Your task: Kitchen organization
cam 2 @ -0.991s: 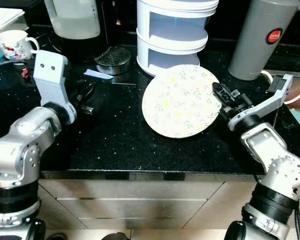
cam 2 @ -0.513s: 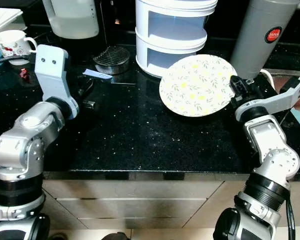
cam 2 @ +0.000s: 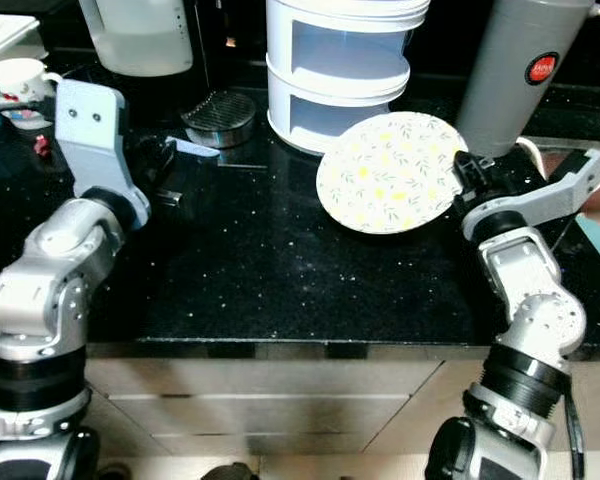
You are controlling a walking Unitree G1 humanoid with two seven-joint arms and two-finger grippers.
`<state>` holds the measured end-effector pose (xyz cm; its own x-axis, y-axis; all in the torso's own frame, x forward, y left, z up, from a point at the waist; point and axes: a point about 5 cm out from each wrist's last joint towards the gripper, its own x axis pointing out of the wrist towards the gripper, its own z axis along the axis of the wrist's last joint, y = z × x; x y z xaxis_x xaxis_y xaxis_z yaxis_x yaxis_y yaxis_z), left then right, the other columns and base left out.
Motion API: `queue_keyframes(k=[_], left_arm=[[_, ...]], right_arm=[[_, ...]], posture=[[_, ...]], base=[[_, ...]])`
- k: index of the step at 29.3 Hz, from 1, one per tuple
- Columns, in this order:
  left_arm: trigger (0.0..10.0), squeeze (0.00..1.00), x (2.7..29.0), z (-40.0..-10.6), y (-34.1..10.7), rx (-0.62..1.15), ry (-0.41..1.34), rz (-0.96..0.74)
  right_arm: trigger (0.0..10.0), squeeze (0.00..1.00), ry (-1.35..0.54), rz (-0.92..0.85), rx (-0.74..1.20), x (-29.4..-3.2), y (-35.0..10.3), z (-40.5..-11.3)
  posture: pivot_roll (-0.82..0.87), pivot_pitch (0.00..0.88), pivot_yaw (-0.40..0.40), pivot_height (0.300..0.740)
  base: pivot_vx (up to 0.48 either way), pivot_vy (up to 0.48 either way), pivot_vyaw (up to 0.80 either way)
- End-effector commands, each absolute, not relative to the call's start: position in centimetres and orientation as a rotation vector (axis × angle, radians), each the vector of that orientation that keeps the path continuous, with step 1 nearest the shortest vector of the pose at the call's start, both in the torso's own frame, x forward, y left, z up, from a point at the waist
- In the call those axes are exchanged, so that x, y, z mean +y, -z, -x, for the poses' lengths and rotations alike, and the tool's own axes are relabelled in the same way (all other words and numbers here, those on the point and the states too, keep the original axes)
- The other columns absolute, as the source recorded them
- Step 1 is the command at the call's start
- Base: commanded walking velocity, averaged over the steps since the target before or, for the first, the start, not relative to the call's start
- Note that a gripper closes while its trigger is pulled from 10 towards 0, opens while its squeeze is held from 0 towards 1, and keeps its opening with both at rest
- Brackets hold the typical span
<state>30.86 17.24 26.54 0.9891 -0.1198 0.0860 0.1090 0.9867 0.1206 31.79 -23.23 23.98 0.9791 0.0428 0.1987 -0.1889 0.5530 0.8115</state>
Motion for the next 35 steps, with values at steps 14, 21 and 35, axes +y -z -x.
queue_keyframes(k=[14, 21, 35], left_arm=[[10.0, 0.0, 16.97, -31.02, -26.22, -0.091, 0.124, -0.128], [10.0, 0.0, 16.93, -31.02, -26.15, -0.091, 0.125, -0.127], [10.0, 0.0, 16.89, -31.02, -26.03, -0.089, 0.125, -0.121]], right_arm=[[10.0, 0.0, -0.123, -0.994, -0.202, -23.73, -24.04, -31.87], [10.0, 0.0, -0.123, -0.99, -0.2, -23.74, -23.92, -31.91], [10.0, 0.0, -0.126, -0.986, -0.191, -23.47, -23.75, -31.86]], posture=[[0.13, 0.03, -0.06, 0.74], [0.13, 0.026, -0.061, 0.74], [0.13, 0.025, -0.061, 0.74]], base=[[0.0, -0.48, 0.0], [0.0, -0.48, 0.0], [0.0, -0.452, 0.0]])
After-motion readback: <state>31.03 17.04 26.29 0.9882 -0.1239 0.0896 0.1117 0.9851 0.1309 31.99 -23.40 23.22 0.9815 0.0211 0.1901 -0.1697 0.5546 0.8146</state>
